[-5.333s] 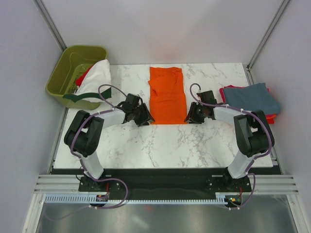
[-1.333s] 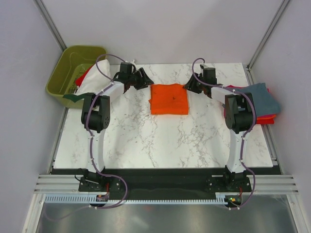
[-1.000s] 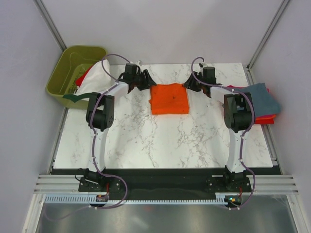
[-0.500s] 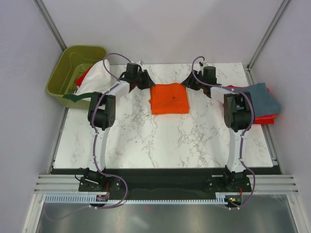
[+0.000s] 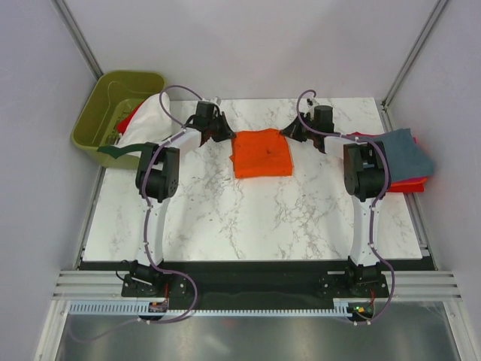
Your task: Fold and stack the t-shirts
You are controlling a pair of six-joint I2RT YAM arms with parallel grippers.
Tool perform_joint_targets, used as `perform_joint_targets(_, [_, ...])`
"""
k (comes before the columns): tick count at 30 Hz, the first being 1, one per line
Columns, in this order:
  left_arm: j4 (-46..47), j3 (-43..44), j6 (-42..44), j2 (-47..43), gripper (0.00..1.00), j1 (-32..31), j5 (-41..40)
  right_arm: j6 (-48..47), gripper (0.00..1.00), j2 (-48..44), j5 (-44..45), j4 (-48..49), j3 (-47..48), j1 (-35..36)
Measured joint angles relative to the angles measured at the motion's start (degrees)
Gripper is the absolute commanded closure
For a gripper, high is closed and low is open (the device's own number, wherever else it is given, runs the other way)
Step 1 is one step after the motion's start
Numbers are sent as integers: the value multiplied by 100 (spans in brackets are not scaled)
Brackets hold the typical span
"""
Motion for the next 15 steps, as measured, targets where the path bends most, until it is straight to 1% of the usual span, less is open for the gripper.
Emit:
perform_joint_targets(5, [361,-988,2,-531,98,0,-184,9,100,-2,-44,114,-11,-4])
perform_joint_targets(9, [636,-1403,2,-914,98,0,-278,44,100,-17,-105,214,-48,-4])
perform_joint_targets(15, [1121,-1784,0,-1335,98,0,-271,105,100,-164,-201,343,-168,-4])
